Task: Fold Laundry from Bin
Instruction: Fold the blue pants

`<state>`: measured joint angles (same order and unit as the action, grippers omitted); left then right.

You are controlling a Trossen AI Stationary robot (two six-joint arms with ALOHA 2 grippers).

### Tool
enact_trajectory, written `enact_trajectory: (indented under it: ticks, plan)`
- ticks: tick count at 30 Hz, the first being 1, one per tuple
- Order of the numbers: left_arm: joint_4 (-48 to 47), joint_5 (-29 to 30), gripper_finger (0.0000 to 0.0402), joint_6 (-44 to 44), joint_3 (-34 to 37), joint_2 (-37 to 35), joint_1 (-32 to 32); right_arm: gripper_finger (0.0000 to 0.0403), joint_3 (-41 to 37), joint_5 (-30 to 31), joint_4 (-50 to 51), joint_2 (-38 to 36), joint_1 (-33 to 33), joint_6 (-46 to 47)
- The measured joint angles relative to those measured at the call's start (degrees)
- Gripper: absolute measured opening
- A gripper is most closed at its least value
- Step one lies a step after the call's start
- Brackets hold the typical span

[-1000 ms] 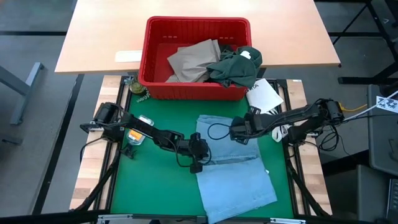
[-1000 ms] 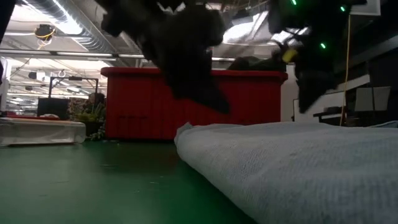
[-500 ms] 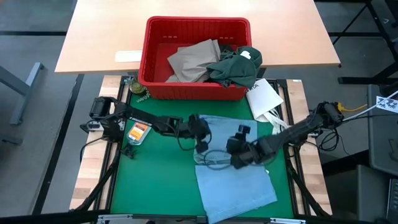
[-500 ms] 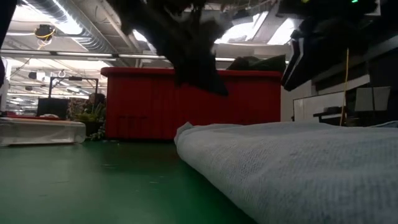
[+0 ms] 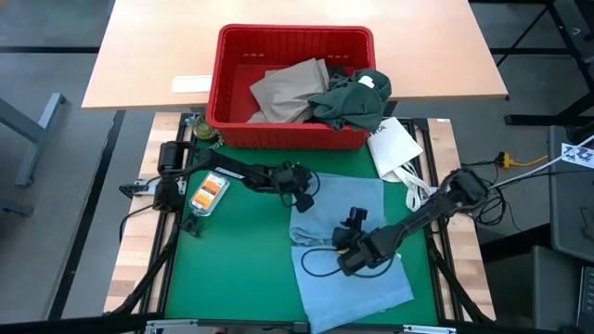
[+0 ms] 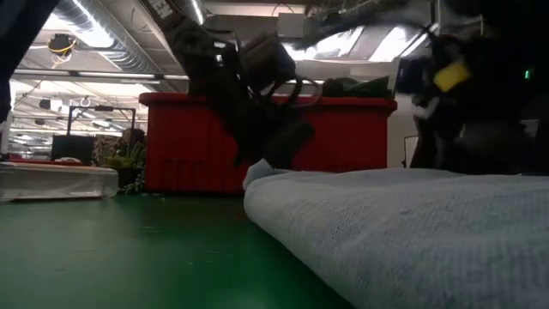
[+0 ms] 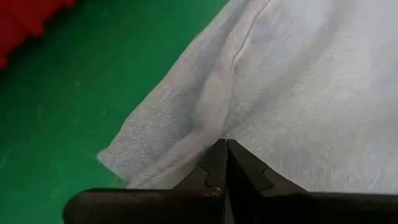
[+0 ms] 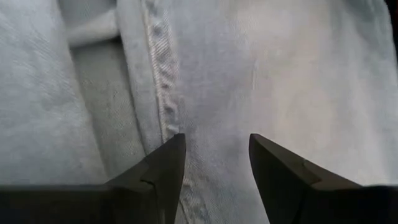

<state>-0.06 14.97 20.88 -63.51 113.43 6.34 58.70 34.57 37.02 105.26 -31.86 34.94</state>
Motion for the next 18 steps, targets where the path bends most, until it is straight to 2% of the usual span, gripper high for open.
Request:
enact_trajectory:
  ticks: [4,10,18]
  plan:
    - [0.05,-0.61,0.0001,-0.26,-0.11,0.56,1.52,0.0182,0.22,0.40,-0.48,2.29,-0.02,0.04]
    - [-0.03,-1.70,0.0001,-0.42,-0.09,0.06,2.70,0.0182,0.90,1.37,0.25,1.98,0.00,-0.14]
    - [0.24,-3.59,0.0001,-0.46,-0.02,-0.03,1.07,0.0182,6.23,0.42,9.73,-0.24,0.00,-0.64]
